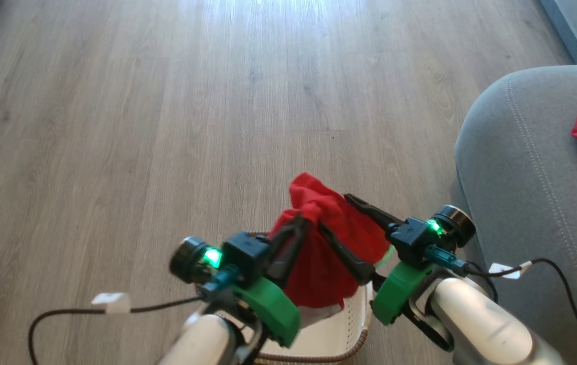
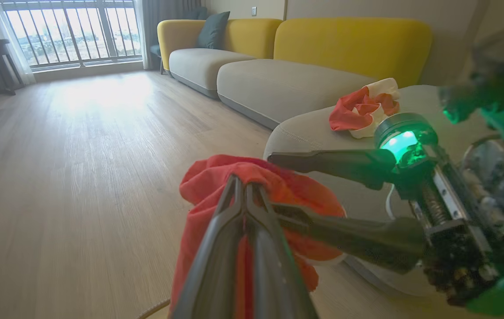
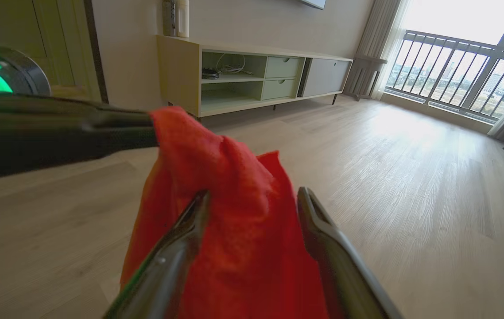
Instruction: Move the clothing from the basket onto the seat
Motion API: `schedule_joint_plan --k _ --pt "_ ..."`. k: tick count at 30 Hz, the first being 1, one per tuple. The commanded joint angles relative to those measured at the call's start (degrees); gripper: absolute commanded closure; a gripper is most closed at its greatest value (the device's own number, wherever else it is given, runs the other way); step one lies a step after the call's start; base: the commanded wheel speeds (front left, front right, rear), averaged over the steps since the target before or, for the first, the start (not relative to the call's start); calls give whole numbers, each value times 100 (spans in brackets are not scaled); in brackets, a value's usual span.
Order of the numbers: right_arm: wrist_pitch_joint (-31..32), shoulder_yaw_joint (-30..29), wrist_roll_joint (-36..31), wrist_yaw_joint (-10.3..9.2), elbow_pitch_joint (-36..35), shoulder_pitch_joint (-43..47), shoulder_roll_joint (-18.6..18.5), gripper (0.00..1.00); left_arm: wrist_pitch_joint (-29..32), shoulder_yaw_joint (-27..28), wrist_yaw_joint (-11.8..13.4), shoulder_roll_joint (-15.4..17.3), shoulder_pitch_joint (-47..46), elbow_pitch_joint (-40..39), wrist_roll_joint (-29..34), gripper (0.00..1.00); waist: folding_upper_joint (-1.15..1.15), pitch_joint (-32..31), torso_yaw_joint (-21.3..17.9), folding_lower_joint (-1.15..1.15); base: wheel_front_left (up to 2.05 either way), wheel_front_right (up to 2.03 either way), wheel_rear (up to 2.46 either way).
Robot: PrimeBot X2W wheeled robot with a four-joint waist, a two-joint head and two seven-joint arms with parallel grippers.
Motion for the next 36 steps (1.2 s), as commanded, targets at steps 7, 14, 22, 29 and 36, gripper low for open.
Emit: schedule_joint_plan --k 7,14,22,29,36 --pt "-38 200 302 -1 249 -252 -58 0 328 -409 -218 -80 -344 -1060 -71 100 0 20 83 0 0 0 0" --pt "-38 826 831 -1 239 -440 -244 0 489 -410 -271 18 -333 -1173 -224 100 0 54 48 0 0 0 0" --pt "-38 1161 1163 -1 141 -573 -423 100 473 -396 -261 28 -326 -1110 -324 100 0 80 4 0 0 0 0" --pt "-38 1197 1341 -1 47 -603 -548 100 443 -350 -220 38 -337 -1049 -381 100 0 123 -31 0 0 0 0" --pt "-38 867 1379 -1 -85 -534 -661 100 375 -258 -136 68 -326 -884 -434 100 0 193 -97 0 0 0 0"
